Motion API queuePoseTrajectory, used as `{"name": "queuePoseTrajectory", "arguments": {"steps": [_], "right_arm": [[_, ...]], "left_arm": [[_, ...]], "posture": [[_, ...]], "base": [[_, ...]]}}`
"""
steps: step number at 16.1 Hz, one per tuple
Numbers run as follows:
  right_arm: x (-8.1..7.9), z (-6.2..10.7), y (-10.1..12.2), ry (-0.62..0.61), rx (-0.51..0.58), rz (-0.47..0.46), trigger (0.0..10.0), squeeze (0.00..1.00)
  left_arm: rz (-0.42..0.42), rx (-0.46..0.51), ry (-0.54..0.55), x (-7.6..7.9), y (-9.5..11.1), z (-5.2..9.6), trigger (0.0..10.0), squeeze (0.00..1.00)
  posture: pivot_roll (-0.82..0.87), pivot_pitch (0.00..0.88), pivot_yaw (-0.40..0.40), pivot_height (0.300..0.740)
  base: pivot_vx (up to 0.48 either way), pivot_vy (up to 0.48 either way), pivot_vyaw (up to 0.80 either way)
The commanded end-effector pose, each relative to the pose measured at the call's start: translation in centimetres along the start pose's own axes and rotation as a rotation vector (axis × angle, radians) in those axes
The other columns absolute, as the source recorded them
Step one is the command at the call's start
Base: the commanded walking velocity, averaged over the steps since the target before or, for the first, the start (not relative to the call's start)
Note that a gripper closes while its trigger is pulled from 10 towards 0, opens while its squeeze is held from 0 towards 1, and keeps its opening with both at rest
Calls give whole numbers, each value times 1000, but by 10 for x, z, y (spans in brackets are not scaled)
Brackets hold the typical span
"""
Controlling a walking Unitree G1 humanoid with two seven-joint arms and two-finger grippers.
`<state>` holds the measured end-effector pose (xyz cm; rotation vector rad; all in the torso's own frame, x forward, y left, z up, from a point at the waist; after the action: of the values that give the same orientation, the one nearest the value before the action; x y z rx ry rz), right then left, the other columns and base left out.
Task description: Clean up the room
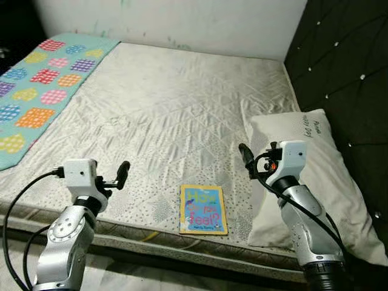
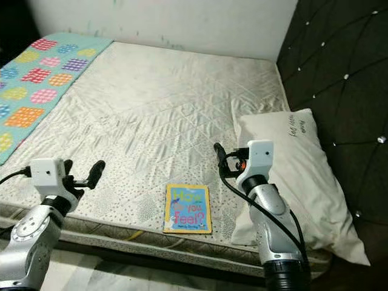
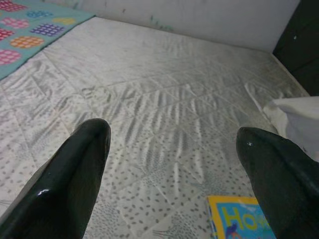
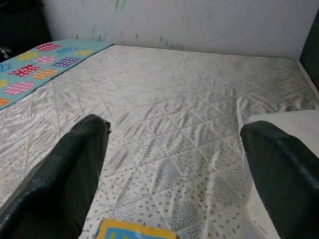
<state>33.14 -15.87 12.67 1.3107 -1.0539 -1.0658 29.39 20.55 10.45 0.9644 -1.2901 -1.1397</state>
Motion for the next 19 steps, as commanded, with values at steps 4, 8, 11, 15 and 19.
{"name": "queuePoseTrajectory", "arguments": {"steps": [4, 8, 11, 15, 19], "right_arm": [[8, 6, -4, -39, -21, 7, 10000, 0], [7, 7, -8, -37, -31, 12, 10000, 0], [8, 9, -9, -43, -36, 16, 10000, 0], [11, 9, -9, -49, -38, 23, 10000, 0], [11, 9, -9, -46, -36, 29, 10000, 0]], "left_arm": [[76, 25, 54, 5, -4, 3, 10000, 0], [85, 27, 62, 7, -4, 2, 10000, 0], [89, 34, 66, 6, -1, -2, 10000, 0], [91, 31, 64, 8, -2, -5, 10000, 0], [98, 30, 74, 8, -2, -5, 10000, 0]], "posture": [[-8, 0, -54, 740], [-6, 0, -54, 740], [-13, 0, -48, 740], [-18, 0, -46, 740], [-19, 0, -47, 740]], "base": [[0, 0, -200], [0, 136, -694], [0, 344, -304], [0, 377, 0], [0, 343, 0]]}}
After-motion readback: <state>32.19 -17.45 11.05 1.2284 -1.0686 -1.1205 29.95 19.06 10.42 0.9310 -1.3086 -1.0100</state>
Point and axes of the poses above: a point about 5 cm out from each wrist's last joint towards the gripper, its own z axis pointing back from the gripper into the wrist, its own y axis along the axis of the wrist's last joint, x = y × z, the point moved 2 cm from there along -z, pointing out of the wrist towards the gripper, and after that the axes turned 4 degrees about z, right-handed, at the moved point
